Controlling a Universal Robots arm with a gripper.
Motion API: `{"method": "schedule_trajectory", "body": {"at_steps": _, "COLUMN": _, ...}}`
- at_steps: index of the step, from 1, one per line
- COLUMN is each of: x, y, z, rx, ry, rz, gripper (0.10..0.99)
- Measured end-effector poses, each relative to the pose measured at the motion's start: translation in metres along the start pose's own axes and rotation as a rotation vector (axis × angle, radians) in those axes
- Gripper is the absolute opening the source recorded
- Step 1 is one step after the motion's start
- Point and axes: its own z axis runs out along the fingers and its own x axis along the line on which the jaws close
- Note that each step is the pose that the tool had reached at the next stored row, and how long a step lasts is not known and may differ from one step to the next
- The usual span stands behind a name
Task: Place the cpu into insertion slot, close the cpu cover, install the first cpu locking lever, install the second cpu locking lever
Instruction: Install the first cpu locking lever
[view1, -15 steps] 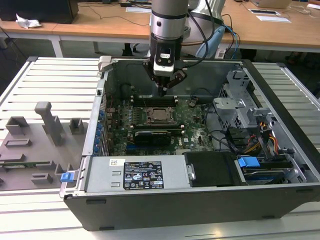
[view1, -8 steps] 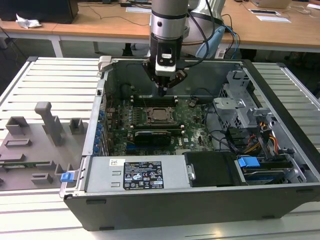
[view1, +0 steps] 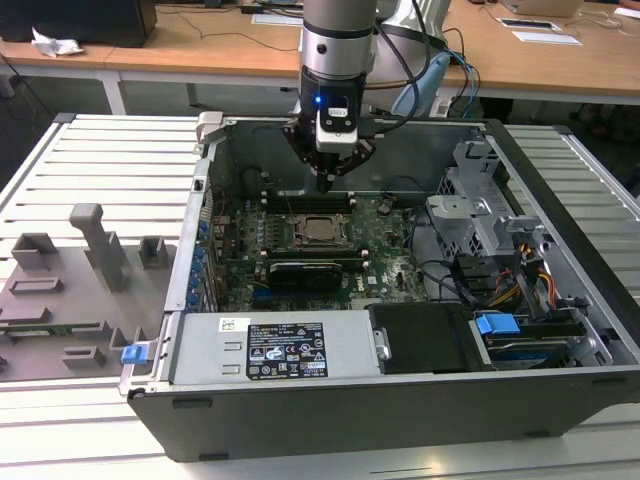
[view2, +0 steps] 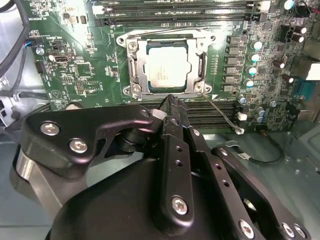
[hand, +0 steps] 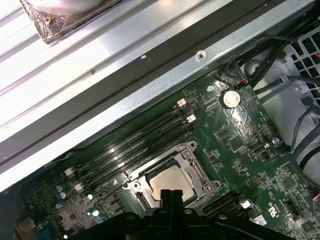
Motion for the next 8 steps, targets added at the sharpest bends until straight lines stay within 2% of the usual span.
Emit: {"method": "schedule_trajectory", "body": {"at_steps": 8, "x": 0.0000, "y": 0.0000, "z": 0.0000, "rx": 0.000, "ry": 0.0004, "rz": -0.059, "gripper": 0.106}}
